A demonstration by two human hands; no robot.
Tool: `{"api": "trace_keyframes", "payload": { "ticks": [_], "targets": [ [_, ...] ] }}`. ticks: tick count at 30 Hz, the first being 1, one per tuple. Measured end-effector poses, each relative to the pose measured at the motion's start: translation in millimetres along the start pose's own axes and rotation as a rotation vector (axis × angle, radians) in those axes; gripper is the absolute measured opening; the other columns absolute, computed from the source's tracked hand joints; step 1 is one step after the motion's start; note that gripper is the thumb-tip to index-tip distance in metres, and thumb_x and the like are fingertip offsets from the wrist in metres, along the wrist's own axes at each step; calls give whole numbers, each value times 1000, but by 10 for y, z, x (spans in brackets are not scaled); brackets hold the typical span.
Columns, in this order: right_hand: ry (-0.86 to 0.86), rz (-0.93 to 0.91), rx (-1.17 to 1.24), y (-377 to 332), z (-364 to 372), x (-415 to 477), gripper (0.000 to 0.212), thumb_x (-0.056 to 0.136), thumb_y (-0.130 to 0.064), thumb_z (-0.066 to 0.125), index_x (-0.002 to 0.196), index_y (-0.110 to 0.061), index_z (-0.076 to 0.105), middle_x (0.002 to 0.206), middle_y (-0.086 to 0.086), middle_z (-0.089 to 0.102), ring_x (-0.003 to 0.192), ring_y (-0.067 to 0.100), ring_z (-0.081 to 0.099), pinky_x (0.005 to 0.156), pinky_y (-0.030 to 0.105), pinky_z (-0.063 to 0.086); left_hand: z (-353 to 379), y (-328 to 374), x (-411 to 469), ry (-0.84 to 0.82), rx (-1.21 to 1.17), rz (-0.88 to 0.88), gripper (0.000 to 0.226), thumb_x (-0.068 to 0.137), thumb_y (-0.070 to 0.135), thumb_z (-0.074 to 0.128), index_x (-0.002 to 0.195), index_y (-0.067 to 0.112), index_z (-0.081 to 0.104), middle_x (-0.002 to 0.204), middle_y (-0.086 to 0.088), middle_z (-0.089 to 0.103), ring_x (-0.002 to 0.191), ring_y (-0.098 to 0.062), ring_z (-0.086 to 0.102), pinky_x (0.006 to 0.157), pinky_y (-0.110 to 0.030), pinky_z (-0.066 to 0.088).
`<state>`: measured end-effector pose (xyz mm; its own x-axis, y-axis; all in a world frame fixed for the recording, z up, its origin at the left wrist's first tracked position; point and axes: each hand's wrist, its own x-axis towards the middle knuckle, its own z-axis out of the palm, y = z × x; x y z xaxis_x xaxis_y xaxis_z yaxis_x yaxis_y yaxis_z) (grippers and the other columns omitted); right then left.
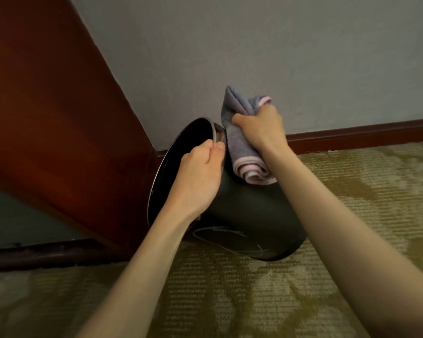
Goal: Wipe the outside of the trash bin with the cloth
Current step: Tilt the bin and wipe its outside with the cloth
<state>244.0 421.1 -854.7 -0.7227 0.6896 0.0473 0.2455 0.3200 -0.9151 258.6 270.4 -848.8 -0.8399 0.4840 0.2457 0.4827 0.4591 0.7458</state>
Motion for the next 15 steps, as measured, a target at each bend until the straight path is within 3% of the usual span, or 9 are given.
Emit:
{"api": "trace_keyframes", "payload": {
  "ticks": [2, 5, 9, 11, 13, 15],
  "targets": [
    [-48, 22, -15, 2, 30, 144, 44, 74, -34, 64, 107, -7, 56, 110, 17, 60, 96, 32, 58, 78, 34, 46, -10, -6, 12, 0, -6, -3, 39, 97, 30, 39, 58, 22, 37, 56, 5, 40, 48, -3, 38, 48, -24, 25],
    [-141, 39, -54, 11, 75, 339, 42, 75, -31, 64, 110, -9, 56, 109, 13, 58, 106, 31, 57, 75, 27, 38, -27, -13, 47, 4, 4, -21, 40, 97, 30, 39, 58, 21, 35, 57, 5, 40, 49, -7, 37, 53, -34, 29],
    [-211, 75, -74, 65, 90, 482, 67, 80, -28, 63, 138, -6, 40, 139, 10, 49, 124, 27, 48, 93, 26, 37, -45, -7, 64, 6, 50, -7, 40, 99, 28, 36, 61, 17, 37, 60, 1, 41, 54, -13, 39, 53, -36, 29],
    [-205, 87, -99, 173, 71, 483, 61, 79, -30, 64, 134, -10, 46, 134, 10, 53, 121, 28, 50, 89, 27, 38, -69, -21, 60, 8, 55, -12, 40, 99, 28, 36, 63, 12, 39, 61, -1, 42, 54, -14, 40, 54, -35, 28],
    [-189, 107, -136, 355, 20, 465, 46, 78, -32, 66, 117, -11, 54, 119, 9, 58, 113, 31, 54, 80, 27, 39, -112, -66, 51, 11, 48, -23, 41, 99, 29, 35, 67, 5, 44, 63, -4, 45, 56, -15, 41, 55, -34, 29],
    [-166, 158, -184, 566, -58, 436, 52, 77, -34, 67, 117, -4, 54, 119, 16, 58, 108, 33, 56, 79, 31, 41, -170, -131, 40, 21, 45, -37, 43, 100, 30, 34, 72, -1, 46, 64, -6, 45, 58, -16, 42, 56, -34, 30]
  ]
}}
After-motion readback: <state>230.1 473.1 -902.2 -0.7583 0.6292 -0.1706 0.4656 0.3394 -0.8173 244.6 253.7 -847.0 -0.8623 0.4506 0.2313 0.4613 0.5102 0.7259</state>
